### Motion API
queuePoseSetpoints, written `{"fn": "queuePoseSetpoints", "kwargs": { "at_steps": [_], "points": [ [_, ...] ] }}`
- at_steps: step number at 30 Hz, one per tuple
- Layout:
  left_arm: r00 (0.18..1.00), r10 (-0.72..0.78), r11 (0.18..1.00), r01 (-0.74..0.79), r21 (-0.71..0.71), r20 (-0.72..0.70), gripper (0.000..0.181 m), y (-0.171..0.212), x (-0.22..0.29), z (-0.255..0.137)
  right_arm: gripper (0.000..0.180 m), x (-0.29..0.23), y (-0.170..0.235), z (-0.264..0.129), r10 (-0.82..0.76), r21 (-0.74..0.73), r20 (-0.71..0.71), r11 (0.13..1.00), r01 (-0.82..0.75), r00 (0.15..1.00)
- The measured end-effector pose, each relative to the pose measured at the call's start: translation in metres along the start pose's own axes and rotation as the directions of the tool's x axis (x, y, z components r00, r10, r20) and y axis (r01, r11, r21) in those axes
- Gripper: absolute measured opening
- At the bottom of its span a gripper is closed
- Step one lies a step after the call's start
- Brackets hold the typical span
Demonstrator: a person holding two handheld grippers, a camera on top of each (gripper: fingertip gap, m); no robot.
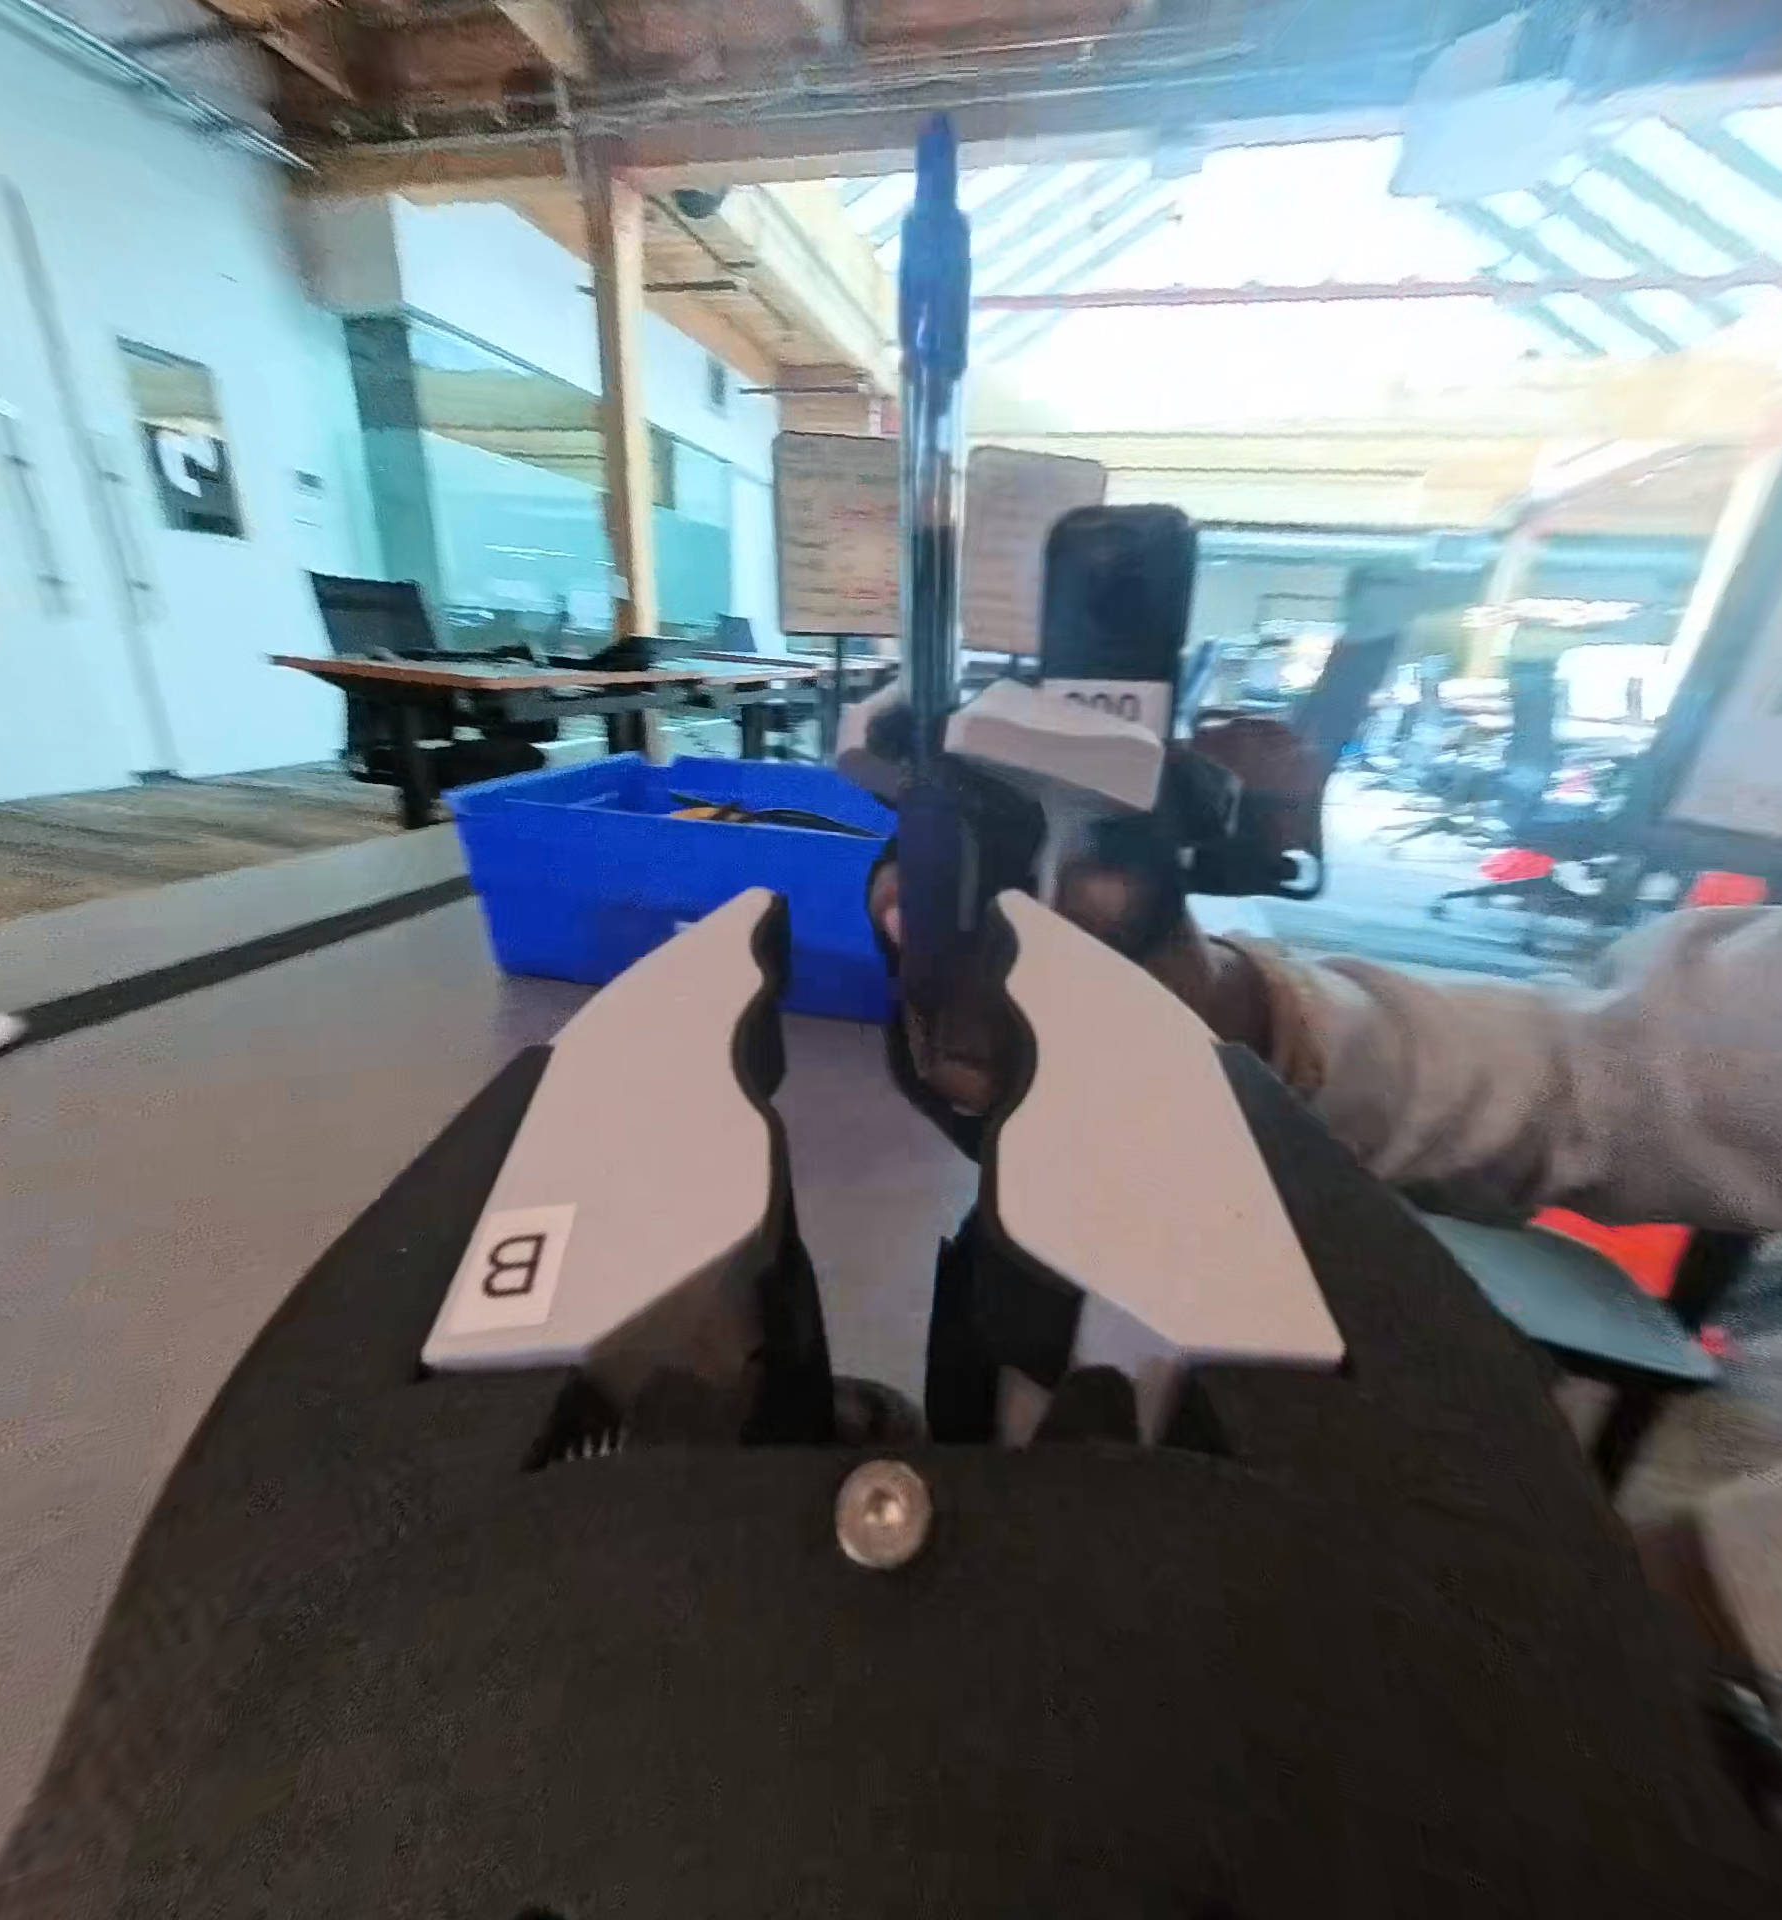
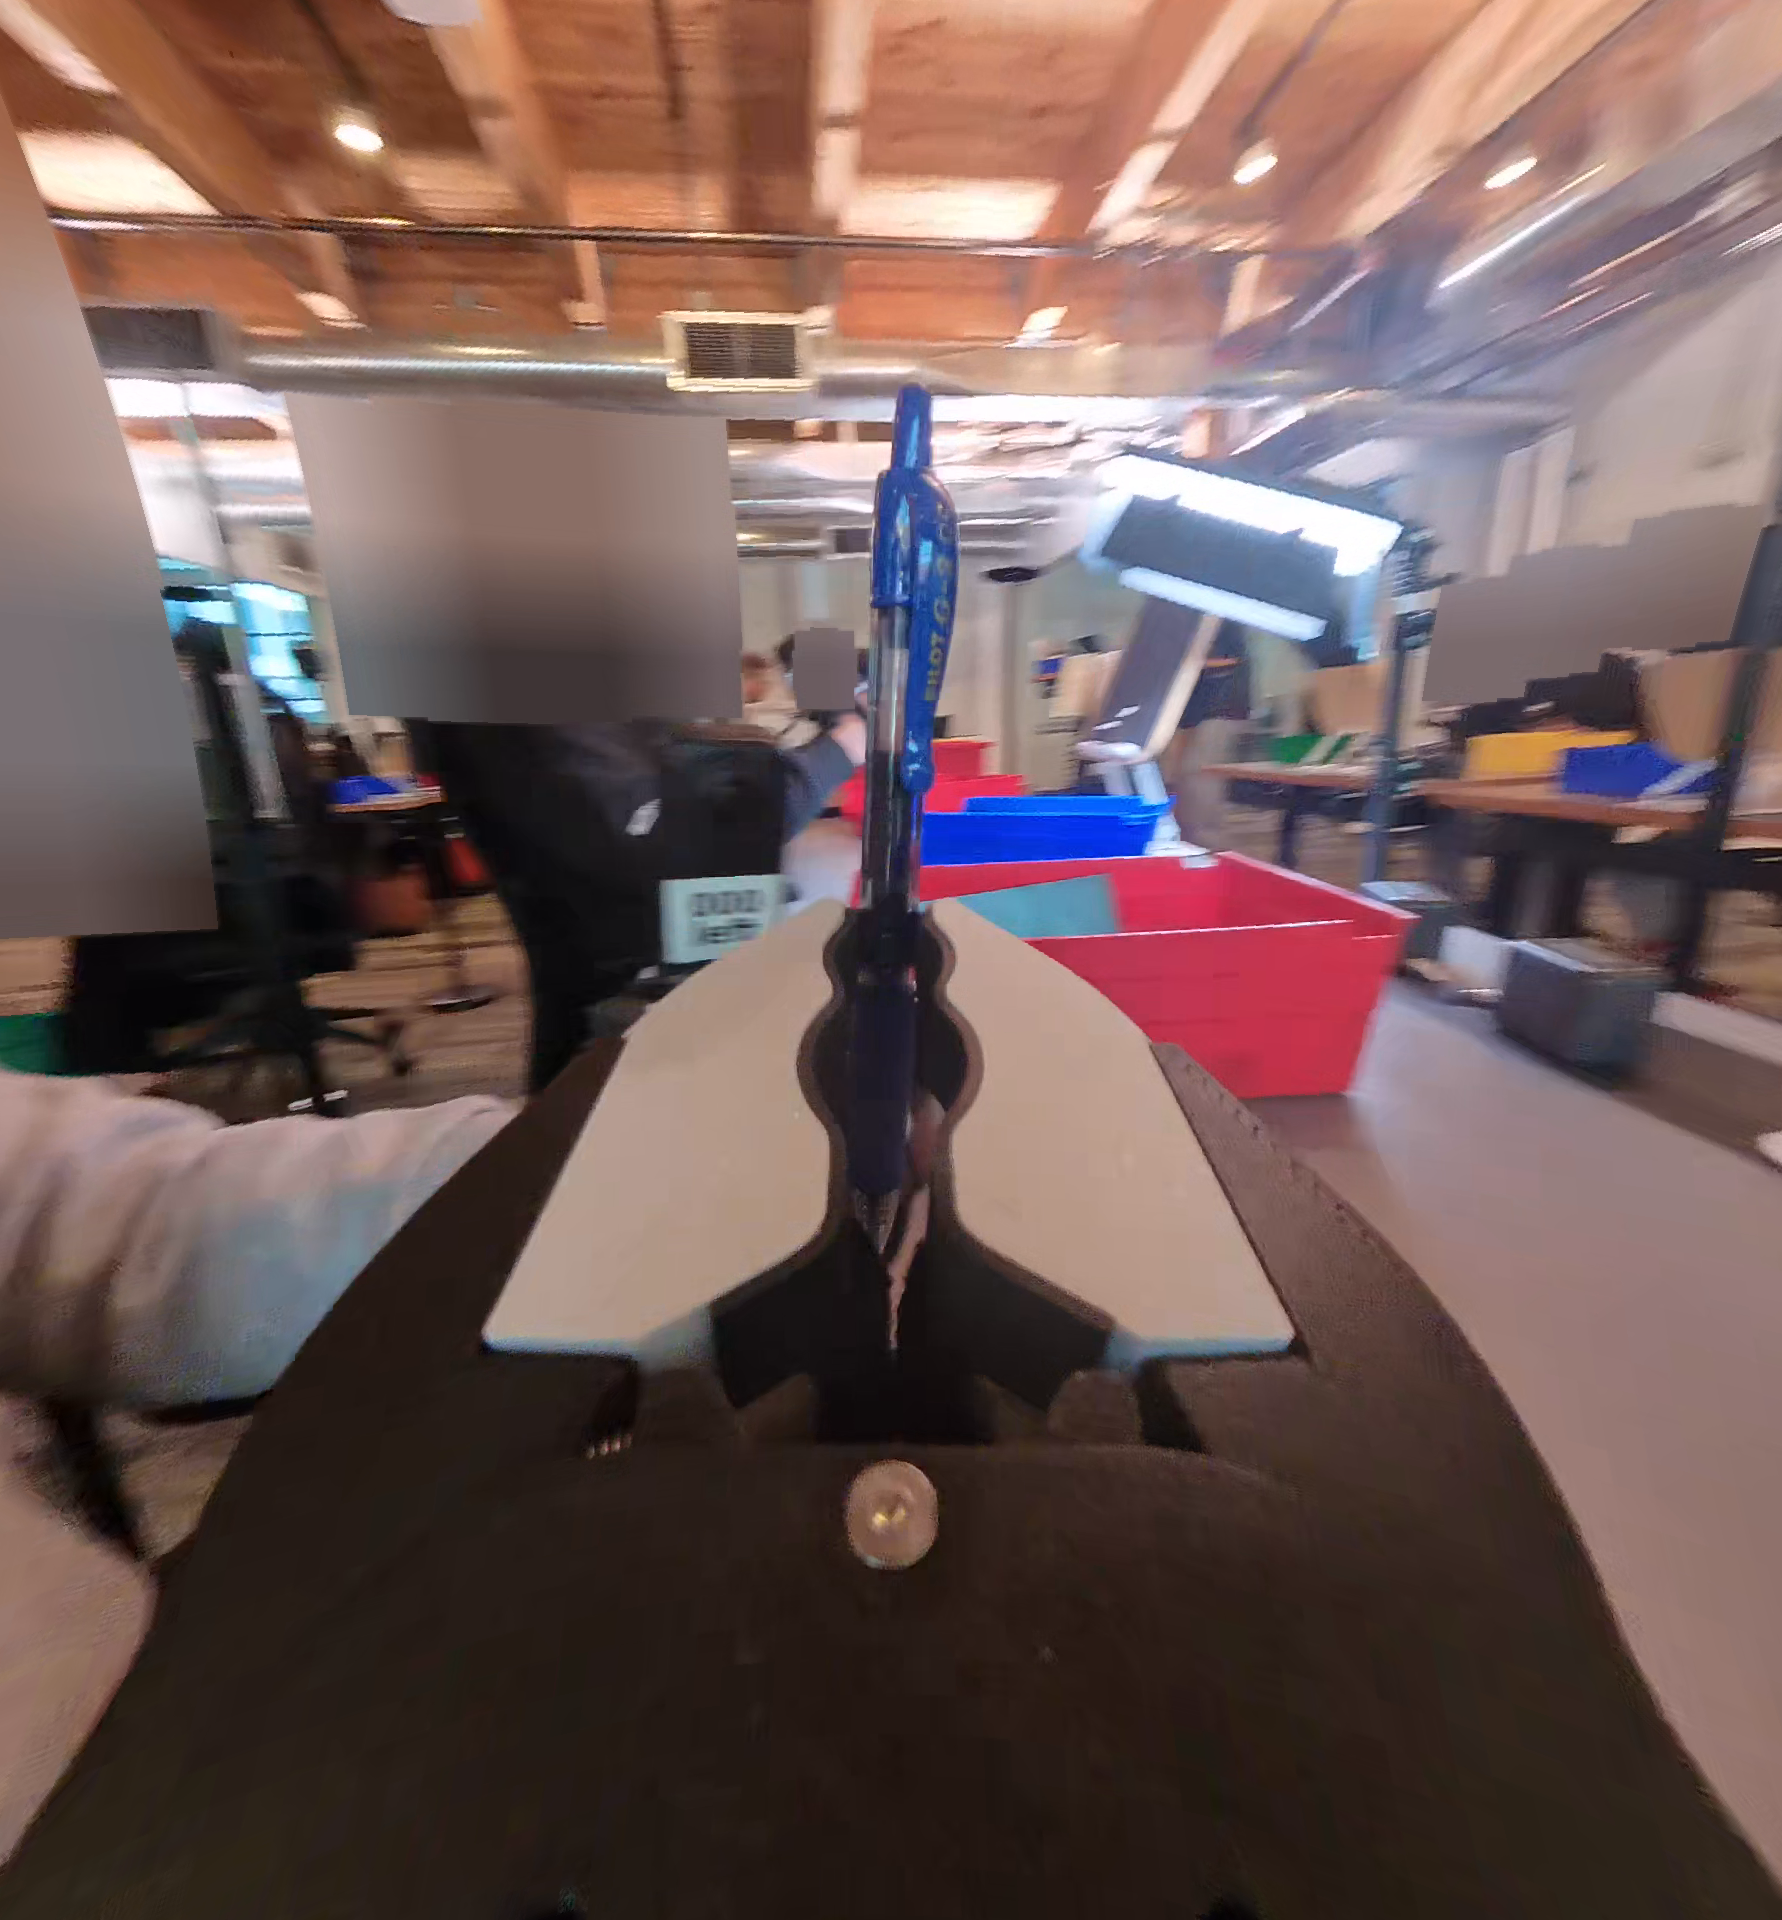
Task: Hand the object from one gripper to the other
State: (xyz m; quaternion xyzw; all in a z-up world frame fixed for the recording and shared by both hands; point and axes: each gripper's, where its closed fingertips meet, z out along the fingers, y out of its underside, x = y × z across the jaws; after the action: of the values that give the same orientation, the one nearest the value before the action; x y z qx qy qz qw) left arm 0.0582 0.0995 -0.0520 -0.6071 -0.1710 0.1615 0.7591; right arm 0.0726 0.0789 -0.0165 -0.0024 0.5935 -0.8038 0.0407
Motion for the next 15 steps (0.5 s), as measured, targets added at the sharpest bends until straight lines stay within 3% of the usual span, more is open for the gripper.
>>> {"fn": "queuePoseSetpoints", "kwargs": {
  "at_steps": [4, 8, 10, 11, 15],
  "points": [
    [0.958, 0.221, 0.975, -0.22, -0.028, 0.181, 0.036, -0.004, -0.015, -0.004, 0.011, 0.017, 0.005, -0.001, -0.068, 0.012, -0.174, 0.997, 0.071, 0.982],
    [0.941, 0.284, 0.958, -0.269, -0.1, 0.186, 0.037, 0.006, -0.015, 0.001, 0.01, 0.018, 0.01, 0.002, -0.108, -0.009, -0.217, 0.994, 0.109, 0.97],
    [0.93, 0.312, 0.949, -0.294, -0.115, 0.193, 0.023, 0.007, -0.016, 0.001, 0.01, 0.018, 0.012, 0.002, -0.117, -0.016, -0.228, 0.993, 0.117, 0.967],
    [0.932, 0.319, 0.946, -0.303, -0.113, 0.175, 0.013, 0.008, -0.014, 0.002, 0.01, 0.018, 0.013, 0.003, -0.119, -0.018, -0.231, 0.993, 0.118, 0.966],
    [0.979, 0.184, 0.982, -0.179, -0.057, 0.092, 0.011, 0.003, -0.007, 0.001, 0.015, 0.01, 0.011, 0.006, -0.096, -0.003, -0.145, 0.995, 0.096, 0.985]
  ]
}}
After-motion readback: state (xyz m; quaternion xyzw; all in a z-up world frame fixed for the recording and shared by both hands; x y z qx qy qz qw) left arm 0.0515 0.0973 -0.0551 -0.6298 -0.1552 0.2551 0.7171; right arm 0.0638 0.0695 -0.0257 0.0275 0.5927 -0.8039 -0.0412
